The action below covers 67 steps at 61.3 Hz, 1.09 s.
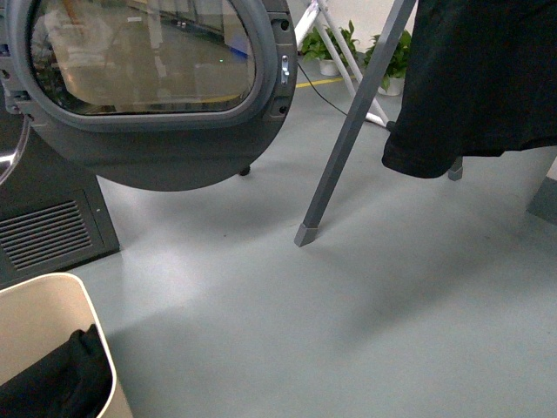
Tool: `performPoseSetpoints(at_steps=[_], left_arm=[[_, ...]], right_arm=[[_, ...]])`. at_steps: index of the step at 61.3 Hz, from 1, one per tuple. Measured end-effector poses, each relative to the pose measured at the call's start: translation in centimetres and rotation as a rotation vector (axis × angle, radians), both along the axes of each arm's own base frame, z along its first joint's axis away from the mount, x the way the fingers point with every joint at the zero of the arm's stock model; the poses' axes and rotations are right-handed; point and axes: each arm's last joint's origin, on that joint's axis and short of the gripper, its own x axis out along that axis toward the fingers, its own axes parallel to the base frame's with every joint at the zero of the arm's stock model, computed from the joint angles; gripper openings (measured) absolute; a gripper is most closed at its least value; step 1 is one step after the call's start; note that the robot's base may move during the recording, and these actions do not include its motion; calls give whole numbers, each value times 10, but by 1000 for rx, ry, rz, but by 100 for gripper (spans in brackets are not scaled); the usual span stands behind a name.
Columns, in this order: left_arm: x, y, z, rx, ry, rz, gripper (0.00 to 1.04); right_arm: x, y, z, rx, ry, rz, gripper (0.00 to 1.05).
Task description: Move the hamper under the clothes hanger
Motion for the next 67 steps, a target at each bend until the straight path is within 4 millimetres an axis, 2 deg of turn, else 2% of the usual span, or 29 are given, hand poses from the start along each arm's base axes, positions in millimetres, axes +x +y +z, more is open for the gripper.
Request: performPoseSetpoints(at_steps=[67], left_arm=[[0,0,0,0,1,0,98]], right_arm=[[0,0,0,0,-1,0,97]])
